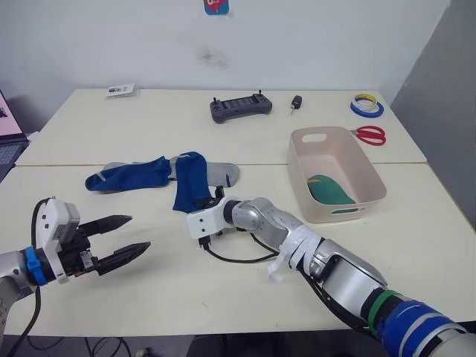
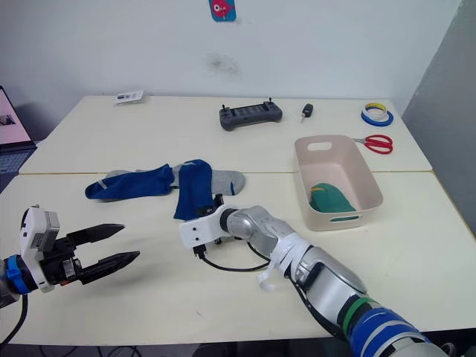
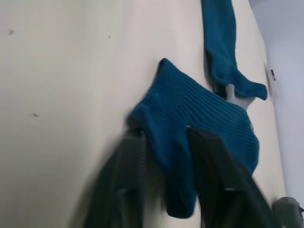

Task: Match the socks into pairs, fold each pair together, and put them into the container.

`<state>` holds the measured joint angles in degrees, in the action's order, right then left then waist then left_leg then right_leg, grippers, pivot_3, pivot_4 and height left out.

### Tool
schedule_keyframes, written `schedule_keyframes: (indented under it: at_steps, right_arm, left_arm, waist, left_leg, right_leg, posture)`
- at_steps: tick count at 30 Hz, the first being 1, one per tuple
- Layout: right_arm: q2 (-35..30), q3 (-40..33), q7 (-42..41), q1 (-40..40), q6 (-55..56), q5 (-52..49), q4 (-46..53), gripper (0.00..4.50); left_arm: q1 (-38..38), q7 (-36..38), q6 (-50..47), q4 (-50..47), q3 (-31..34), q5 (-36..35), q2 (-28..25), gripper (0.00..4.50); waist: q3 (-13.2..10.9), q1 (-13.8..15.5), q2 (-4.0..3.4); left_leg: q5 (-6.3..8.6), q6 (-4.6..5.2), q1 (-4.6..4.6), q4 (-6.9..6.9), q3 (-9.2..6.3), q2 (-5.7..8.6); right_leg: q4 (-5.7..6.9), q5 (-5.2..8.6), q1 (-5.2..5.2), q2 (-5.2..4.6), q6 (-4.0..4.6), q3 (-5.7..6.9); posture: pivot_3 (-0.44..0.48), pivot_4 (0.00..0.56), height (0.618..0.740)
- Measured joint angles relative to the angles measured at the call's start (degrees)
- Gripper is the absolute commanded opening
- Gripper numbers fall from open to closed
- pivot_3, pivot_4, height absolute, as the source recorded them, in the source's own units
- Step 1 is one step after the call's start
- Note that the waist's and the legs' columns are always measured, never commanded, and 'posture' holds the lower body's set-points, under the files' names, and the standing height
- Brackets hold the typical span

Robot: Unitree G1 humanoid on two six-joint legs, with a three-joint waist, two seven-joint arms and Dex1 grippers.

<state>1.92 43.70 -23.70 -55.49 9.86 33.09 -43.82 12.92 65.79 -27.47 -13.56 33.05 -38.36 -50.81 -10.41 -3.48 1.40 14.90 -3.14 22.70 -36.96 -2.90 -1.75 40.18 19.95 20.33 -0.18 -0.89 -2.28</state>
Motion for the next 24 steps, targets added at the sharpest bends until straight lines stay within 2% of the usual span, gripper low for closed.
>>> schedule_keyframes:
  at_steps: [1, 6, 10, 17, 20, 24]
  right_arm:
    - [0.0, -0.1, -0.1, 0.0, 0.1, -0.2, -0.1, 0.02]
    - [-1.0, -3.1, -6.7, 3.0, 2.2, -4.9, 4.1, 0.02]
    - [-3.9, -4.5, -15.3, 9.9, 3.5, -11.3, 14.1, 0.02]
    - [-17.8, -8.0, -29.2, 22.8, 1.9, -22.6, 35.1, 0.02]
    - [-25.8, -11.3, -34.0, 28.1, 0.3, -28.1, 44.3, 0.02]
    - [-32.5, -15.0, -37.9, 30.6, -1.2, -32.1, 49.3, 0.02]
  left_arm:
    - [-0.1, 0.0, 0.0, 0.0, 0.0, 0.0, 0.0, 4.50]
    - [-1.9, -0.7, 0.6, 2.8, -0.1, 1.0, 0.0, 4.50]
    - [-3.3, -1.2, 0.6, 4.9, -0.3, 2.2, -0.8, 4.50]
    - [-2.1, 2.4, 4.2, 7.0, -2.1, 5.5, -2.0, 4.50]
    - [-1.8, 3.7, 6.2, 6.8, -4.5, 6.8, -1.9, 4.50]
    - [-1.6, 4.7, 7.4, 6.4, -7.6, 7.2, -1.2, 4.50]
  waist:
    - [0.0, 0.0, 0.00]
    - [0.0, 0.1, 0.01]
    - [0.0, 0.2, 0.03]
    - [0.0, 0.6, 0.03]
    - [0.0, 0.8, 0.00]
    - [0.0, 0.8, 0.01]
  left_leg:
    - [0.00, 0.00, 0.00, 0.00, 0.00, 0.00]
    - [0.00, 0.01, 0.02, 0.00, -0.01, -0.01]
    - [0.01, 0.01, 0.08, -0.01, -0.02, 0.00]
    - [0.01, 0.02, 0.08, -0.01, -0.02, 0.02]
    - [0.01, 0.02, 0.10, -0.01, 0.00, 0.04]
    - [0.02, 0.03, 0.06, 0.00, -0.01, 0.00]
  right_leg:
    - [0.00, 0.00, 0.00, 0.00, 0.00, 0.00]
    - [-0.01, 0.00, 0.00, 0.00, 0.00, 0.03]
    - [-0.06, 0.00, 0.00, -0.03, 0.00, 0.04]
    - [-0.13, 0.00, -0.06, -0.08, 0.00, 0.09]
    - [-0.17, 0.00, -0.09, -0.08, 0.00, 0.07]
    - [-0.16, 0.00, -0.09, -0.02, 0.00, 0.06]
  posture:
    - [0.000, 0.150, 0.740]
    - [0.000, 0.150, 0.740]
    - [0.000, 0.150, 0.740]
    - [0.000, 0.150, 0.740]
    - [0.000, 0.150, 0.740]
    - [0.000, 0.150, 0.740]
